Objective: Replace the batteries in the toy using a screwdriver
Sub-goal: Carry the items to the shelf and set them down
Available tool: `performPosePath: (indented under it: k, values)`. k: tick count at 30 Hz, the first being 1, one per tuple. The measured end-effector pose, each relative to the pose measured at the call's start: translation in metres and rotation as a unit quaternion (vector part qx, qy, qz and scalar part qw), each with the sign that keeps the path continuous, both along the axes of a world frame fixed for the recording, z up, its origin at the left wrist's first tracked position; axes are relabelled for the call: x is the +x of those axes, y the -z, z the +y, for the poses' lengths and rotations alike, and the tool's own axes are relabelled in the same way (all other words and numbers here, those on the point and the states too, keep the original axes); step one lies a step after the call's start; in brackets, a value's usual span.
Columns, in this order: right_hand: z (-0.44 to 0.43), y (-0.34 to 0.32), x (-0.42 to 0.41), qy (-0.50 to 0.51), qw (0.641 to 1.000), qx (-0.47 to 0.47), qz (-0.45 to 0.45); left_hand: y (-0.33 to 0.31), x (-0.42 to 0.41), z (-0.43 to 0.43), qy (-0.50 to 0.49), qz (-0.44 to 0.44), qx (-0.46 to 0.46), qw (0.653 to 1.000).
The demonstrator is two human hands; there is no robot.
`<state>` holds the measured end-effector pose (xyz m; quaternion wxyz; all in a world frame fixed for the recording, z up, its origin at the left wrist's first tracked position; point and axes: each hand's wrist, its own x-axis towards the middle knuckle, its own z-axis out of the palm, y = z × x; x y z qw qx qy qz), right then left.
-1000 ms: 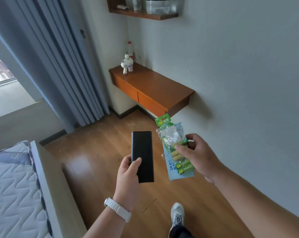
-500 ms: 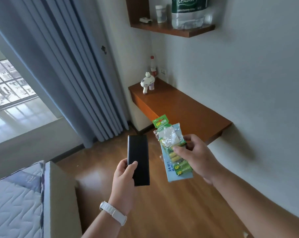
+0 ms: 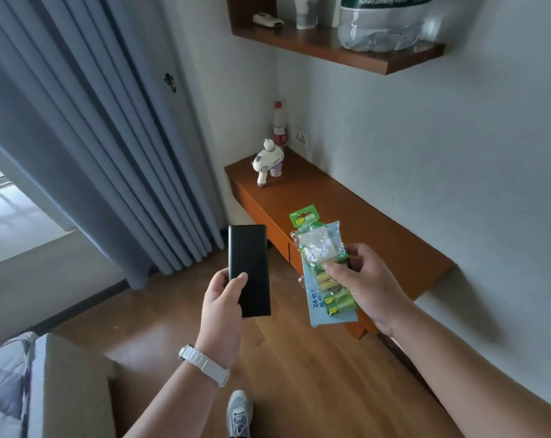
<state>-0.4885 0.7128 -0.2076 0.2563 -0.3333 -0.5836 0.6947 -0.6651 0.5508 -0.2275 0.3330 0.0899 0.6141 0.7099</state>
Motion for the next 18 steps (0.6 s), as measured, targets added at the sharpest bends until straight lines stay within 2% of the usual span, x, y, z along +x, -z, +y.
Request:
performPosePath:
  k: [12,18]
  values:
    - [0.06,0.0,-0.154,0.136,0.989,0.005,-0.05,0.015,-0.195,0.102,0.117,-0.042,-0.013,0.992]
    - [0.081,0.0,-0.181,0.187,0.98,-0.005,-0.066,0.027,-0.229,0.153,0.177,-0.061,-0.02,0.982]
